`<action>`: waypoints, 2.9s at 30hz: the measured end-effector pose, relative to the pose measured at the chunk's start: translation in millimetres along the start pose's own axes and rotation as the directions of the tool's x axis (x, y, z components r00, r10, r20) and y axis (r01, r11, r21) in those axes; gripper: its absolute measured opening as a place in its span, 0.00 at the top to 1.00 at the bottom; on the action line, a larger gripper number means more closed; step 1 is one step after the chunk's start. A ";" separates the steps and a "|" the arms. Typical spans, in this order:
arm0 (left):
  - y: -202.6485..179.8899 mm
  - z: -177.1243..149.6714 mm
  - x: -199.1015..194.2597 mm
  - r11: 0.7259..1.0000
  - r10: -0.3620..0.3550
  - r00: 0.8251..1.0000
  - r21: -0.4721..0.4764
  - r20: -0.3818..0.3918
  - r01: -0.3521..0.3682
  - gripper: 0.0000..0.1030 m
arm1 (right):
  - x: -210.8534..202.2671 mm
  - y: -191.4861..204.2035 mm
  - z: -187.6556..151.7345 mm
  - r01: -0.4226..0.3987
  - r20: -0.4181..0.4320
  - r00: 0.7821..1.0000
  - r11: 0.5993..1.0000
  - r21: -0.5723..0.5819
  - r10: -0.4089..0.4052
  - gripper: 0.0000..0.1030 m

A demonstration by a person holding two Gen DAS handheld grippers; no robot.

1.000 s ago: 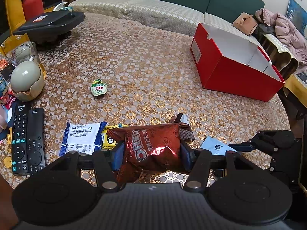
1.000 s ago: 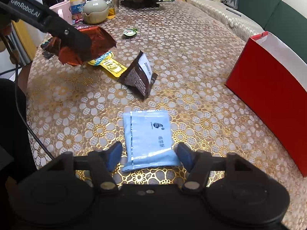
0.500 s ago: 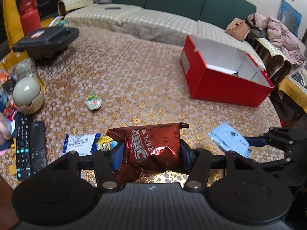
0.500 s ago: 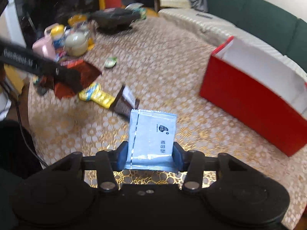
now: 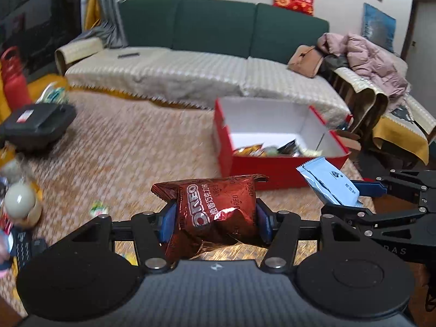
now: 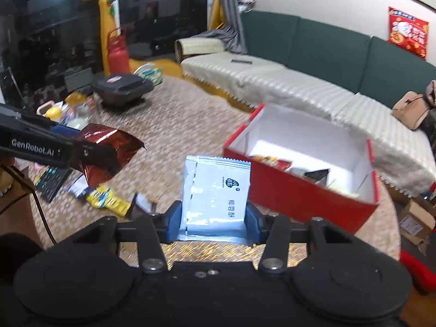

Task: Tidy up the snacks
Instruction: 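Carry the Oreo bag and pale blue packet into the red box and release, then move both tools back to the remaining snacks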

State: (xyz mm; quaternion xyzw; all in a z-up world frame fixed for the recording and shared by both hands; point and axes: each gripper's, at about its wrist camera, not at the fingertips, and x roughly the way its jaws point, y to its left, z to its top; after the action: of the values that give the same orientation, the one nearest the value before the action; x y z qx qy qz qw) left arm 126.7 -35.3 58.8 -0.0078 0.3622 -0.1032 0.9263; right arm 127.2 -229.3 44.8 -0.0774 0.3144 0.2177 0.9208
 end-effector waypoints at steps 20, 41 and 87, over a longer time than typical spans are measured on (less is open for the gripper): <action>-78.7 94.4 122.7 0.982 -0.020 0.999 0.185 -0.041 0.027 0.44 | 58.6 -119.7 47.8 0.232 -0.016 0.973 0.971 0.063 -0.231 0.54; -100.2 105.4 254.6 0.965 0.055 0.975 0.262 -0.214 0.003 0.44 | 170.1 -166.4 30.8 0.282 -0.235 0.937 0.957 0.070 -0.258 0.54; -59.4 77.7 73.8 0.987 -0.011 1.000 0.158 -0.024 0.014 0.21 | 33.8 -82.7 35.5 0.092 -0.029 0.996 0.987 0.135 -0.089 0.46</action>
State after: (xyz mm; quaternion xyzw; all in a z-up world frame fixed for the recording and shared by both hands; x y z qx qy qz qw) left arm 220.8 -112.7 72.0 0.0647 0.3636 -0.1374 0.9191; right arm 207.7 -281.2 52.6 -0.0312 0.3352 0.1527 0.9292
